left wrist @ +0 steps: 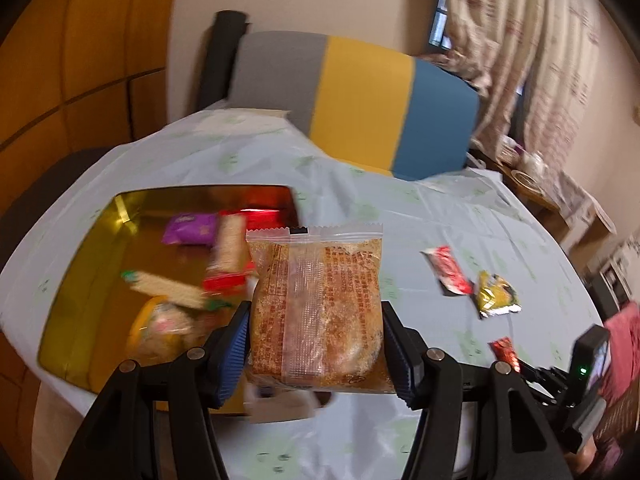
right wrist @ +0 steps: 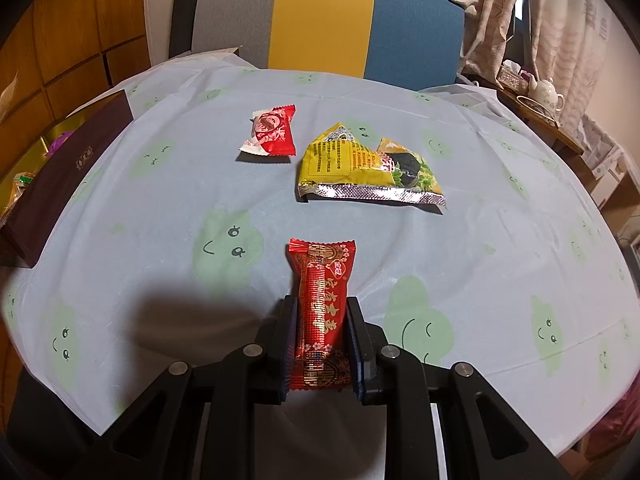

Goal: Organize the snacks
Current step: 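Lower the bread packet into the gold tin and open the left tool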

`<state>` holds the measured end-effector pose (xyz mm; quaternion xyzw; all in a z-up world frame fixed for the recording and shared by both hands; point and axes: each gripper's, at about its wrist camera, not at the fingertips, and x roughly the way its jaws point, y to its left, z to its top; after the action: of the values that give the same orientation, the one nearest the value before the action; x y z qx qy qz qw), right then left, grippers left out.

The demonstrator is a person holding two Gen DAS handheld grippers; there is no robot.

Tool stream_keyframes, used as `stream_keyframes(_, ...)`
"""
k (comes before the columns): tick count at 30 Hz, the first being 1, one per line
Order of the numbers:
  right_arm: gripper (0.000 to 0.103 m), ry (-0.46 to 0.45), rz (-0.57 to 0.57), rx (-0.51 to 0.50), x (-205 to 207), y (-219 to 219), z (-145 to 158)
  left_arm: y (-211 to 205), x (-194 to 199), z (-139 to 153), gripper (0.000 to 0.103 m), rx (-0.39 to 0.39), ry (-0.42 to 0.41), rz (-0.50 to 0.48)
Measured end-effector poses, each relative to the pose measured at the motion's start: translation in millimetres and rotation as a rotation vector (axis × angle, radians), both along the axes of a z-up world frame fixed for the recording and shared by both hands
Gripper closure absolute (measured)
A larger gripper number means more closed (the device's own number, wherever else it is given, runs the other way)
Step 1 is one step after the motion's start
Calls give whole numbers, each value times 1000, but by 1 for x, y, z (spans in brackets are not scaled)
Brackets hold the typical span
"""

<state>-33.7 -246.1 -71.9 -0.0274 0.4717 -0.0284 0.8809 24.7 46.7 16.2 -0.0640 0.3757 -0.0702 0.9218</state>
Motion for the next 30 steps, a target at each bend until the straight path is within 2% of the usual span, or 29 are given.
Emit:
stream_keyframes(7,79,-2,-1,2,0,0,0,84,3,-13,42,-93,67,215)
stream_keyframes(11,79,-3,-1,1,0,0,0,115,12,-20,42,-177,103,287)
stream_keyframes(18,79,0,1,-9,0,1,0,128,51,-20,41,-264,125,323)
stream_keyframes(23,79,5,0,-18,1,2,0,119,94,-30,41,-268,164,289)
stream_keyframes(24,79,5,0,-19,1,2,0,116,100,-33,39,-267,176,276)
stream_keyframes(26,79,8,0,-22,2,2,0,115,113,-45,39,-276,226,280)
stream_keyframes(30,79,11,0,-27,2,3,0,116,116,-50,39,-243,227,312)
